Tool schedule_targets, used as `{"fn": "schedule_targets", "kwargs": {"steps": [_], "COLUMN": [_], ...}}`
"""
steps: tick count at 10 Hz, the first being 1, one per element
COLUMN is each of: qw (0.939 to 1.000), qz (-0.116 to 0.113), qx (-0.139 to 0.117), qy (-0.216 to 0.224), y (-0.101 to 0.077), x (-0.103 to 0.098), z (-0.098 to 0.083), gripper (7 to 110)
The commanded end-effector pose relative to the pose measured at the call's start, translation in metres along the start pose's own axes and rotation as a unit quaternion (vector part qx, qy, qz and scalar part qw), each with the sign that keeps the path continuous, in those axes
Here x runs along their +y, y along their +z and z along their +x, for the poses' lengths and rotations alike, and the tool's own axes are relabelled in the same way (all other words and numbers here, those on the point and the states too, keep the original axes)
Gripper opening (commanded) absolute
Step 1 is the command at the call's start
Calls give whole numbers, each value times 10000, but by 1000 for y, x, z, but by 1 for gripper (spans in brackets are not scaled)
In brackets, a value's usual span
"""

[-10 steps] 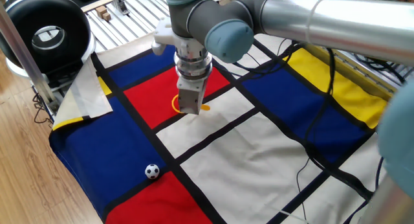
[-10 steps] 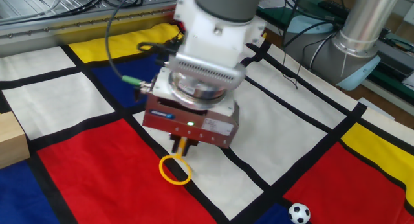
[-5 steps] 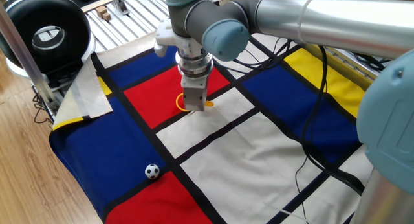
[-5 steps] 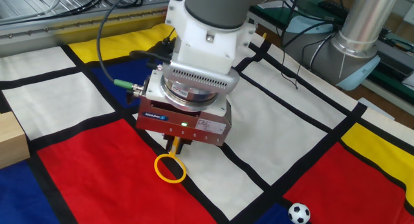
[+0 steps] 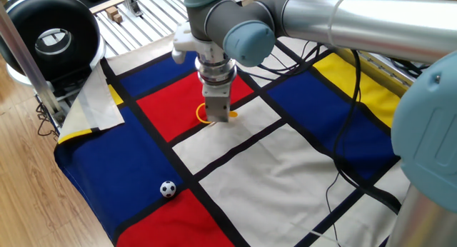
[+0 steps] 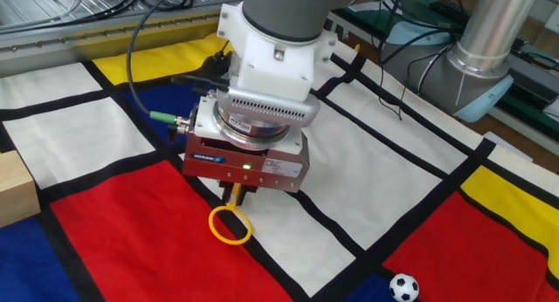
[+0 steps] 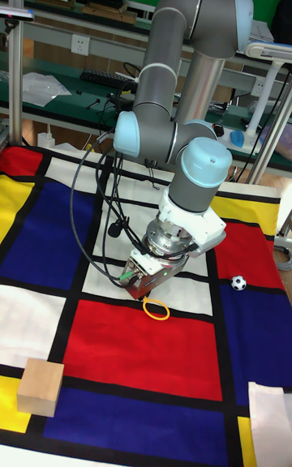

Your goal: Remove the bubble ring from the ball

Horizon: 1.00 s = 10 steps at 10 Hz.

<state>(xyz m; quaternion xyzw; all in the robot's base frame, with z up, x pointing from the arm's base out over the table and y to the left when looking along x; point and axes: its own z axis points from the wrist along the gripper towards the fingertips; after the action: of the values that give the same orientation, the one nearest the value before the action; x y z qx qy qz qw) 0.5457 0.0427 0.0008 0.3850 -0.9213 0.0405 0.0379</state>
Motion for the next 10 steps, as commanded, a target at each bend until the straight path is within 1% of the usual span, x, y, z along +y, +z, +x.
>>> {"fn": "schedule_targets", "kwargs": {"steps": [1, 4, 6, 7, 8, 10], "qw": [9999, 9999, 9991, 9987, 9985, 9985], "qz": [-83, -6, 85, 171, 153, 256], "qx": [-64, -128, -416, -470, -509, -482], "qy": [-35, -49, 51, 75, 107, 106], "y": [0, 0, -4, -4, -4, -2], "x": [2, -2, -4, -9, -7, -11], "z": [-1, -5, -21, -28, -35, -45], "gripper": [7, 7, 7, 7, 7, 7]}}
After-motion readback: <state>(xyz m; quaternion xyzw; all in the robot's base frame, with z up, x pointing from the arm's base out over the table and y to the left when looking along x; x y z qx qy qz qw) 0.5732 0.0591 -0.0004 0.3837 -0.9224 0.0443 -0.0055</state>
